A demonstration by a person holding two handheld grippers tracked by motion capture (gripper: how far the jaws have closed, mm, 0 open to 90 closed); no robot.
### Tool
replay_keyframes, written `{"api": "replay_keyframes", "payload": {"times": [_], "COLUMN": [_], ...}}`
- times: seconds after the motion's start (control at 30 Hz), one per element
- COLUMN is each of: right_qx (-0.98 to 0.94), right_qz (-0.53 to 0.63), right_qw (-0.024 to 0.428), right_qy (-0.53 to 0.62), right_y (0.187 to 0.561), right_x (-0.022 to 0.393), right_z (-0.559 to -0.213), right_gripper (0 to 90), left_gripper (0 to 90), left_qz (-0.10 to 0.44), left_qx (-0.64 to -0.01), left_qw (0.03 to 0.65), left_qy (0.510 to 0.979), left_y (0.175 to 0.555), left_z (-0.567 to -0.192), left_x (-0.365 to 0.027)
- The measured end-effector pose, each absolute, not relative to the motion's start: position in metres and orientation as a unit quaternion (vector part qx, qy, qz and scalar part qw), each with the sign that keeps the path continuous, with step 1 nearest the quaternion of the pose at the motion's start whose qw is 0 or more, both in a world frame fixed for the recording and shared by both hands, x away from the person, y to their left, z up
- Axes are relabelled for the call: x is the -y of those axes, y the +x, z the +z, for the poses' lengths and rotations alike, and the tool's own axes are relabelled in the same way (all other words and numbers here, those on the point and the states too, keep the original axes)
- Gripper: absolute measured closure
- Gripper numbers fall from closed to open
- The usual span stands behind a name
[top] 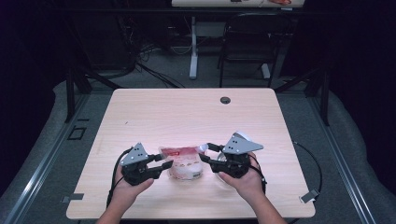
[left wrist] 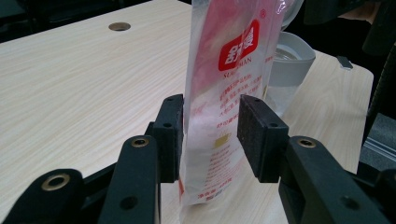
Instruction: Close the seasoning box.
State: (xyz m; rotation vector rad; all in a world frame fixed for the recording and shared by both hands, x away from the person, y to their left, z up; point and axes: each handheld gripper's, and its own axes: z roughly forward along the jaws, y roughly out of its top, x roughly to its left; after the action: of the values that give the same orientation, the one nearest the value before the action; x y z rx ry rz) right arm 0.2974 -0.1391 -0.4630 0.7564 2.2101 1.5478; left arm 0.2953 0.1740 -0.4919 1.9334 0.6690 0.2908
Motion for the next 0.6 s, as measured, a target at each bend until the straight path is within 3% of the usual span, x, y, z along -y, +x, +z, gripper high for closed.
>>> {"api": "replay_keyframes", "payload": {"times": [0.6], "right_qx": [-0.784], "right_qz": [0.540], "right_qw": [0.172], "right_qy": [0.252], "right_y": [0.300], "right_x": [0.134], "right_z": [-0.449], "right_gripper": [53.6], "left_gripper": [58.9], "left_qz": [0.120], "left_qx": [-0.284], "left_qw": [0.511], "left_qy": [0.802], "left_y": [0.293], "left_z": [-0.495], "left_x": [-0.178]}}
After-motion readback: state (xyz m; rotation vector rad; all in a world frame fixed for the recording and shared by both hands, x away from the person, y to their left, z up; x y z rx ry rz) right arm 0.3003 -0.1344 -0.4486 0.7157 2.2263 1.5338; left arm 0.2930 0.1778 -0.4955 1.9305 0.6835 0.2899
